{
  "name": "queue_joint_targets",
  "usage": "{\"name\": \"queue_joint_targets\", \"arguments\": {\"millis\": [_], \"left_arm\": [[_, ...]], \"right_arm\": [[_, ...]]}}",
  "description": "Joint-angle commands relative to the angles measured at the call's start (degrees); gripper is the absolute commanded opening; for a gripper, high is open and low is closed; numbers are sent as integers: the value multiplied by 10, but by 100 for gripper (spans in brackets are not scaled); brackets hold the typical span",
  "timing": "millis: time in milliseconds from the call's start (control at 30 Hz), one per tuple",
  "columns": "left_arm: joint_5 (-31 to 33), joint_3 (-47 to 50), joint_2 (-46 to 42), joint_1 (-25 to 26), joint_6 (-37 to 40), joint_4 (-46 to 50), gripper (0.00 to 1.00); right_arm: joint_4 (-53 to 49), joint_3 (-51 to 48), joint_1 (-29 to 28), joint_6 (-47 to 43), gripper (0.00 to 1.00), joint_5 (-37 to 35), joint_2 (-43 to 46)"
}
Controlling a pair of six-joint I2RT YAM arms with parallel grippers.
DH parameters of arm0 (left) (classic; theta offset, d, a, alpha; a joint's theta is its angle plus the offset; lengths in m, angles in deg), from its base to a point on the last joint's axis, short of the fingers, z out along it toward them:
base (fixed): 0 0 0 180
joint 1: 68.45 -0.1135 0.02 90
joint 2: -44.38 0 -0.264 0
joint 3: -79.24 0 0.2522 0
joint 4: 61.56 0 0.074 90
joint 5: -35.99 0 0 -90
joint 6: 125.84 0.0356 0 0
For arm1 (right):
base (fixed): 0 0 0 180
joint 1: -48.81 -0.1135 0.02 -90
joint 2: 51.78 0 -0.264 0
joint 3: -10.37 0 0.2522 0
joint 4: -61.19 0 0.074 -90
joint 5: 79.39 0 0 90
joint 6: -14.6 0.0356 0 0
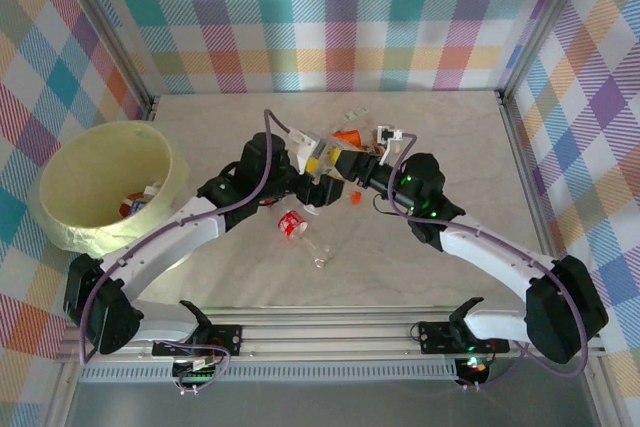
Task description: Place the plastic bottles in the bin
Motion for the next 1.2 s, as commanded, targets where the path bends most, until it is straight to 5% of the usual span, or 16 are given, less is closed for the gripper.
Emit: {"name": "queue_joint_targets", "arguments": {"millis": [0,200,367,600,900,1167], "left_arm": [[-2,-6,-16,-3,26,-34,79],[-19,-12,-3,-2,30,-21,70],[-1,-11,-7,-2,27,-21,54],[138,15,-39,-2,15,-33,44],[336,12,-96,-6,-6,26,44],[429,-39,-149,-11,-10,126,44]], "right_arm": [[25,30,1,6,41,21,4],[28,55,0,29,44,64,-12],[-16,94,0,20,51,120,-35],[-25,102,0,14,68,126,-38],[-103,87,1,-46,99,18,11],[-139,42,0,-51,100,-136,42]]}}
